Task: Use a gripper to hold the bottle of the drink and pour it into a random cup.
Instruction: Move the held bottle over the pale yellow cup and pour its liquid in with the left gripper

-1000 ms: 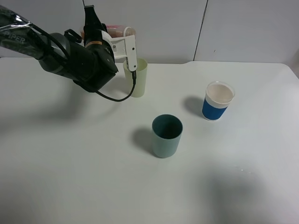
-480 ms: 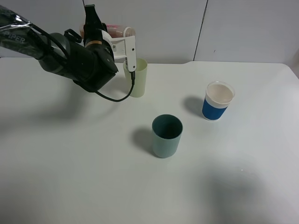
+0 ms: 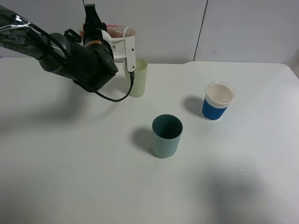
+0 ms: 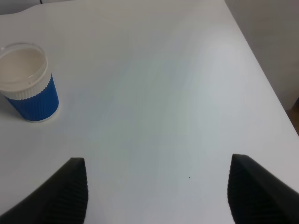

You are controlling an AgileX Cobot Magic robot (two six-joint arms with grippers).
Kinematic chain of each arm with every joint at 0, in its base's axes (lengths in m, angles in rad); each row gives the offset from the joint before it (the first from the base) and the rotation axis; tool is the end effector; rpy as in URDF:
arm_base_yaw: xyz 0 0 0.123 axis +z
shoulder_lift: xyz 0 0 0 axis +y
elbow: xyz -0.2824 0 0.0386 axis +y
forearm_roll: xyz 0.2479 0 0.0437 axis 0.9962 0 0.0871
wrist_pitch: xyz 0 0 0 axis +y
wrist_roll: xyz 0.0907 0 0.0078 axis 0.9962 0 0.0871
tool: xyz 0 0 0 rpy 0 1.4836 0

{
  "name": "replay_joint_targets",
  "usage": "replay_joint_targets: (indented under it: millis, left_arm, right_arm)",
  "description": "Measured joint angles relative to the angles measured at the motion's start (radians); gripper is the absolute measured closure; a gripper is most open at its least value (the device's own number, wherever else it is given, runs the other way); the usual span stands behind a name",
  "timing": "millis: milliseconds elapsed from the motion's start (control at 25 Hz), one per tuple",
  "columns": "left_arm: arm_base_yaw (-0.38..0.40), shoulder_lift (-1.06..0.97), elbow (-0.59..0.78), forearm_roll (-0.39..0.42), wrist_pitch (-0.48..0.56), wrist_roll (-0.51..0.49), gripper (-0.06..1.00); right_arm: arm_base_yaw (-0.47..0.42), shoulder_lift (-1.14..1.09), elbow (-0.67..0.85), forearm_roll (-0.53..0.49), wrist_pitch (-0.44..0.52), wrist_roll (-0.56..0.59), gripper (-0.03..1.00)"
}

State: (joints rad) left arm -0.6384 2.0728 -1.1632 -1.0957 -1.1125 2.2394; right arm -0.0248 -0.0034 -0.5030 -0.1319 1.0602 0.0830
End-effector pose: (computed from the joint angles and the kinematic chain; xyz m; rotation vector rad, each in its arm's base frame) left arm 0.3735 -0.1868 0.1790 1.1040 1.4482 1.4031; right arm -0.0063 -0.0103 0.2786 0.1160 2.0292 -0.1210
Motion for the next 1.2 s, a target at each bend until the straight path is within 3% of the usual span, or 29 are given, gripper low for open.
replay_joint_targets:
  millis: [1200]
  left_arm:
    - [0.0, 0.0, 0.0, 0.027, -0.033, 0.009, 0.58]
  right_arm:
    - [0.0, 0.0, 0.0, 0.0, 0.0, 0.0, 0.33]
